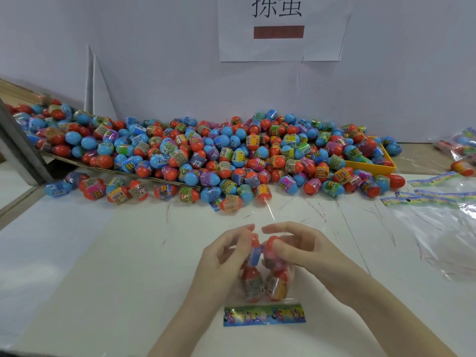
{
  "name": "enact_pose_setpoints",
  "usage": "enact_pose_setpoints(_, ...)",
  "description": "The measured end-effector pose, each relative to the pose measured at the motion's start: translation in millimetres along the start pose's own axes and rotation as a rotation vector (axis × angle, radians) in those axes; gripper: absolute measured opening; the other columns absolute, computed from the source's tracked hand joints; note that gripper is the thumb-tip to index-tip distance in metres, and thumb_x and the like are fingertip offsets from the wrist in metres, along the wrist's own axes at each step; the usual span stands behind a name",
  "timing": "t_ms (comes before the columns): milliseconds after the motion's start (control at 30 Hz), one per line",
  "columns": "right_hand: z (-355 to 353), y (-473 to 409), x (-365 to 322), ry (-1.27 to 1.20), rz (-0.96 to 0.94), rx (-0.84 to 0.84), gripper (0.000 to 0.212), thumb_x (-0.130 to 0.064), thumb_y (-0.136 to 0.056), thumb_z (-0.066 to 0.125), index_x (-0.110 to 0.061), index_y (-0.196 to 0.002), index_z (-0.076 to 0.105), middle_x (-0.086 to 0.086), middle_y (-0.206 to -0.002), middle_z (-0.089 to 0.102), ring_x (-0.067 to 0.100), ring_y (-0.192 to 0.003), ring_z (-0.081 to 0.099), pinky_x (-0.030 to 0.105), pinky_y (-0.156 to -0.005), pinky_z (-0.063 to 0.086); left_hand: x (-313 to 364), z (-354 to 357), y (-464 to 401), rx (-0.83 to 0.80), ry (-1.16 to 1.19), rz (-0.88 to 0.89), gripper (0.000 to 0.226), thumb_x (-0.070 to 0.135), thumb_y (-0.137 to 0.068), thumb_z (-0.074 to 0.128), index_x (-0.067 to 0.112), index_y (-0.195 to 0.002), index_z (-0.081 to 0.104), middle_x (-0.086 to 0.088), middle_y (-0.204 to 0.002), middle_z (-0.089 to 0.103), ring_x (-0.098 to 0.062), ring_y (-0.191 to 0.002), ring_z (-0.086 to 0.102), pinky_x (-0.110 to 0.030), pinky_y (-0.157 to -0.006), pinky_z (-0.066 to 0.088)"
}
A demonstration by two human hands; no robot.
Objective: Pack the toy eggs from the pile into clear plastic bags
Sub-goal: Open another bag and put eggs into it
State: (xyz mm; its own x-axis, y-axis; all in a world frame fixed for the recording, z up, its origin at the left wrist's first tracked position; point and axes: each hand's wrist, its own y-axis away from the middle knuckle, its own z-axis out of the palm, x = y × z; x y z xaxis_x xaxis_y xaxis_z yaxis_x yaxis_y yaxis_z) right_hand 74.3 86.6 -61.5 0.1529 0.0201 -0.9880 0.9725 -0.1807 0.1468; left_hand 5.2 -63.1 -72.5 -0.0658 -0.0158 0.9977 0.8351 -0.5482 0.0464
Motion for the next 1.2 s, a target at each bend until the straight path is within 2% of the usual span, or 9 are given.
enact_pose_setpoints(100, 0.5, -0.4, 1.3, -0.016, -0.016, 0.033, 0.036, -0.046, -0.056, 0.071, -0.031, -0.089, 0.069, -0.002, -0.083, 0.073, 0.009, -0.079, 0.069, 0.014, -0.061, 0.051, 3.0, -1.2, -2.5, 0.067, 0.043, 0.029, 0.019, 0.035, -0.076, 0.055, 0.027, -0.085, 0.069, 0.014, -0.083, 0.072, 0.001, -0.073, 0.066, -0.012, -0.058, 0.05)
enact_pose_setpoints(200, 0.3, -0.6, 2.1, -0.02, -0.041, 0.043, 0.028, -0.045, -0.059, 0.067, -0.033, -0.084, 0.072, -0.002, -0.081, 0.073, 0.009, -0.074, 0.069, 0.015, -0.061, 0.051, 3.0, -4.5, -4.0, 0.123, 0.065, 0.05, 0.011, 0.019, -0.08, 0.061, 0.022, -0.081, 0.072, 0.009, -0.078, 0.073, -0.001, -0.07, 0.066, -0.012, -0.058, 0.05)
enact_pose_setpoints(333, -2.2, -1.4, 3.7, 0.004, -0.057, 0.074, 0.027, -0.049, -0.063, 0.061, -0.036, -0.084, 0.073, -0.003, -0.08, 0.072, 0.008, -0.074, 0.067, 0.016, -0.067, 0.053, 3.1, -10.0, -5.1, 0.139, 0.133, 0.009, 0.014, 0.02, -0.074, 0.063, 0.025, -0.07, 0.075, 0.006, -0.081, 0.074, -0.004, -0.071, 0.068, -0.016, -0.057, 0.052)
enact_pose_setpoints(500, -6.9, -1.8, 3.4, -0.051, -0.072, 0.131, 0.017, -0.027, -0.076, 0.06, -0.032, -0.078, 0.076, -0.001, -0.085, 0.074, 0.009, -0.078, 0.068, 0.017, -0.069, 0.054, 7.1, -20.4, -9.5, 0.024, 0.061, -0.044, 0.016, 0.029, -0.068, 0.063, 0.024, -0.076, 0.076, 0.0, -0.081, 0.074, -0.007, -0.072, 0.068, -0.02, -0.061, 0.056)
enact_pose_setpoints(567, -7.8, -2.9, 3.9, -0.047, -0.096, 0.168, 0.024, -0.015, -0.083, 0.058, -0.028, -0.075, 0.076, 0.0, -0.084, 0.074, 0.01, -0.077, 0.068, 0.016, -0.066, 0.053, 9.5, -24.0, -10.2, -0.011, -0.004, -0.027, 0.016, 0.029, -0.07, 0.062, 0.025, -0.079, 0.076, 0.0, -0.079, 0.074, -0.008, -0.073, 0.067, -0.022, -0.068, 0.057)
enact_pose_setpoints(700, -8.3, -3.4, 5.1, -0.076, -0.102, 0.174, 0.024, -0.01, -0.085, 0.057, -0.023, -0.077, 0.077, 0.003, -0.084, 0.074, 0.015, -0.076, 0.07, 0.02, -0.064, 0.055, 10.6, -30.2, -12.2, -0.01, -0.045, 0.008, 0.013, 0.018, -0.077, 0.063, 0.022, -0.083, 0.073, 0.001, -0.076, 0.074, -0.005, -0.066, 0.067, -0.016, -0.06, 0.053)
enact_pose_setpoints(833, -9.9, -2.5, 6.6, -0.093, -0.104, 0.165, 0.015, -0.017, -0.074, 0.064, -0.023, -0.078, 0.077, 0.005, -0.081, 0.073, 0.016, -0.071, 0.07, 0.018, -0.059, 0.053, 9.2, -33.3, -13.8, 0.004, -0.067, 0.034, 0.023, 0.004, -0.078, 0.064, 0.024, -0.072, 0.074, 0.002, -0.072, 0.074, -0.006, -0.064, 0.069, -0.015, -0.055, 0.052)
enact_pose_setpoints(933, -13.0, -1.3, 6.5, -0.123, -0.108, 0.109, 0.018, -0.022, -0.067, 0.065, -0.026, -0.082, 0.076, 0.007, -0.083, 0.074, 0.017, -0.072, 0.07, 0.019, -0.058, 0.053, 10.3, -38.0, -14.8, -0.027, -0.061, 0.037, 0.029, -0.001, -0.073, 0.067, 0.024, -0.064, 0.076, -0.001, -0.069, 0.073, -0.008, -0.061, 0.069, -0.014, -0.052, 0.051)
enact_pose_setpoints(1200, -16.4, -2.6, 7.4, -0.172, -0.082, 0.068, 0.013, -0.017, -0.063, 0.065, -0.019, -0.071, 0.076, 0.009, -0.082, 0.073, 0.015, -0.066, 0.07, 0.021, -0.054, 0.053, 11.6, -52.4, -19.9, -0.164, -0.095, 0.086, 0.043, -0.019, -0.071, 0.061, 0.02, -0.059, 0.076, -0.003, -0.068, 0.073, -0.012, -0.068, 0.07, -0.017, -0.057, 0.052)
